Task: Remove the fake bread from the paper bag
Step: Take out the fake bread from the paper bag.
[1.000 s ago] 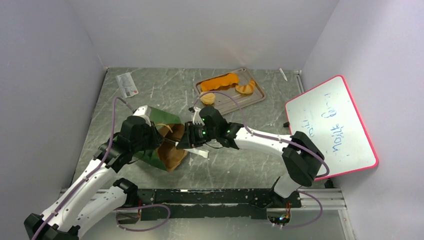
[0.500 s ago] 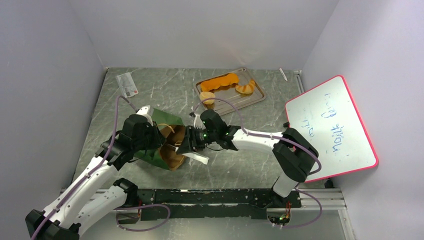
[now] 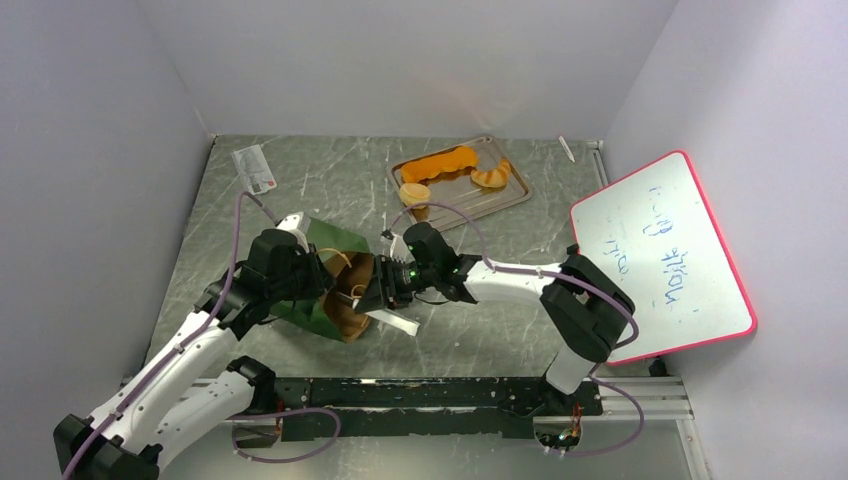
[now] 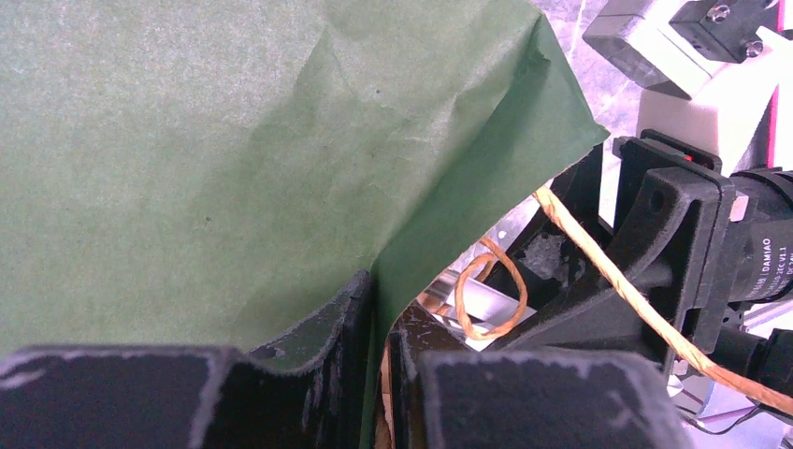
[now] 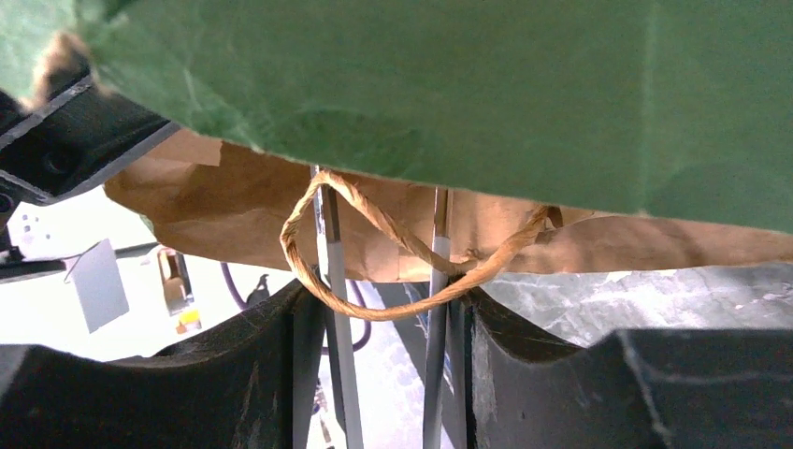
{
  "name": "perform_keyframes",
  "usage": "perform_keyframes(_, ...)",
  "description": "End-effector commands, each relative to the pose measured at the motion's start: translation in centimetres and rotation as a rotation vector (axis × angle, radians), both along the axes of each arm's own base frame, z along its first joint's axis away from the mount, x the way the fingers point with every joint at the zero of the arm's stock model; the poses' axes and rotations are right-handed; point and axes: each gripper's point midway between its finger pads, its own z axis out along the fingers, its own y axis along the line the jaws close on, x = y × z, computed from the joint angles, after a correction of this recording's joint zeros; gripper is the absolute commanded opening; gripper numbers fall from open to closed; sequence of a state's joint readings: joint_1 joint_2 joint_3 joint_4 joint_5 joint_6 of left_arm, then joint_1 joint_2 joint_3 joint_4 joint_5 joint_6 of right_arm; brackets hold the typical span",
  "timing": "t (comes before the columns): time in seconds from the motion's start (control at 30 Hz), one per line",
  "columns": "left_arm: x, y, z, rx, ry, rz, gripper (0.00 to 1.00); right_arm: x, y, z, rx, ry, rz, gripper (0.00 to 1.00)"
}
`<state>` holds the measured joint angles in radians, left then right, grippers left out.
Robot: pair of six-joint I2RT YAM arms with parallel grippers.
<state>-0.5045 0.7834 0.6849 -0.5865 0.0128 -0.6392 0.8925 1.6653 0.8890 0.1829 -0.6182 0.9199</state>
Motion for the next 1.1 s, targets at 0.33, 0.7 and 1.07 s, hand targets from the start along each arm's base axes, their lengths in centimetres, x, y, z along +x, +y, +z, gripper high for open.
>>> perform_keyframes(0.33,0.5,-1.3,0.3,-0.056,-0.022,-0.043,0.07,-0.5,1.2,1.1,0.073,0.107,0.056,0.5)
perform_keyframes(0.7,0.3,-1.7,-0.2,-0.067,-0.023,-0.067,0.07,0.2,2.1,-0.5,0.03,0.125,0.049,0.51)
perform_keyframes(1.07,0.1,-2.1,-0.5,-0.068,-0.023,-0.106,0.07,0.7,4.5,-1.4,0.036,0.153,0.068,0.52)
